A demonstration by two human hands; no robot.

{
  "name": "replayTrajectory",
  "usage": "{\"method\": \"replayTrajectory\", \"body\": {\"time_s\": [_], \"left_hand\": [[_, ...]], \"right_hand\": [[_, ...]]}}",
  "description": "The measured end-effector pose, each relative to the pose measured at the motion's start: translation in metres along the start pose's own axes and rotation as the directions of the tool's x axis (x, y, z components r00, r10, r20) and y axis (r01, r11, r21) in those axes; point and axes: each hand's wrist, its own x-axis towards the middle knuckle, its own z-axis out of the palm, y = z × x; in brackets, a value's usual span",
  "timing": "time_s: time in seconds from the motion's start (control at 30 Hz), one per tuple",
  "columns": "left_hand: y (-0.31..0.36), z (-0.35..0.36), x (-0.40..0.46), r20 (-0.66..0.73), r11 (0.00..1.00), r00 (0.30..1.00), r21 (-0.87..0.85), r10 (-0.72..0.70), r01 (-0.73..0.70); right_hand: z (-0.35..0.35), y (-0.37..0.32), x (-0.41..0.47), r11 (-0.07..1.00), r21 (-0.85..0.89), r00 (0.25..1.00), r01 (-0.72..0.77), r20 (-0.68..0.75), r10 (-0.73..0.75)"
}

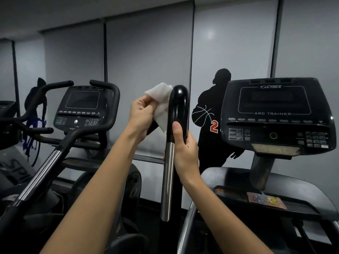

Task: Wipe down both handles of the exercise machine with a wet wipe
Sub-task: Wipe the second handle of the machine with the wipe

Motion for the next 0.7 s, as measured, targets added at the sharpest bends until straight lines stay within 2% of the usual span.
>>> {"method": "replayTrajectory", "body": {"time_s": [0.07, 0.17, 0.23, 0.33, 0.43, 0.57, 0.6, 0.63, 0.7], "left_hand": [[0.000, 0.003, 0.014, -0.146, 0.999, 0.989, -0.007, -0.037, 0.036], [-0.001, 0.021, 0.039, -0.185, 0.986, 0.977, 0.114, -0.103, 0.126], [-0.001, 0.033, 0.048, -0.144, 0.978, 0.988, 0.187, -0.060, 0.087], [0.007, 0.041, 0.044, -0.052, 0.979, 0.999, 0.205, 0.011, 0.000], [0.017, 0.034, 0.028, 0.064, 0.942, 0.995, 0.324, 0.076, -0.093], [0.025, 0.014, 0.012, 0.211, 0.942, 0.975, 0.306, 0.076, -0.139], [0.024, 0.009, 0.012, 0.180, 0.961, 0.981, 0.252, 0.066, -0.111], [0.020, 0.005, 0.015, 0.091, 0.978, 0.994, 0.194, 0.066, -0.083], [0.009, 0.002, 0.029, -0.202, 0.981, 0.973, 0.178, 0.115, -0.079]], "right_hand": [[0.001, 0.000, -0.001, 1.000, 0.004, 1.000, -0.011, 0.015, 0.011], [0.001, 0.001, -0.001, 1.000, 0.017, 0.999, -0.026, 0.036, 0.025], [-0.002, 0.000, -0.001, 1.000, 0.023, 1.000, 0.007, 0.030, -0.008], [-0.003, 0.000, -0.002, 1.000, -0.007, 1.000, 0.013, 0.027, -0.013], [-0.001, -0.001, -0.003, 1.000, 0.001, 1.000, 0.000, 0.029, 0.000], [-0.002, -0.001, -0.002, 1.000, -0.013, 1.000, 0.007, 0.012, -0.007], [-0.002, -0.001, -0.003, 1.000, -0.016, 1.000, 0.002, 0.012, -0.002], [-0.001, -0.001, -0.003, 1.000, -0.015, 1.000, -0.001, 0.012, 0.001], [-0.001, 0.000, -0.003, 1.000, -0.001, 1.000, -0.011, 0.020, 0.011]]}}
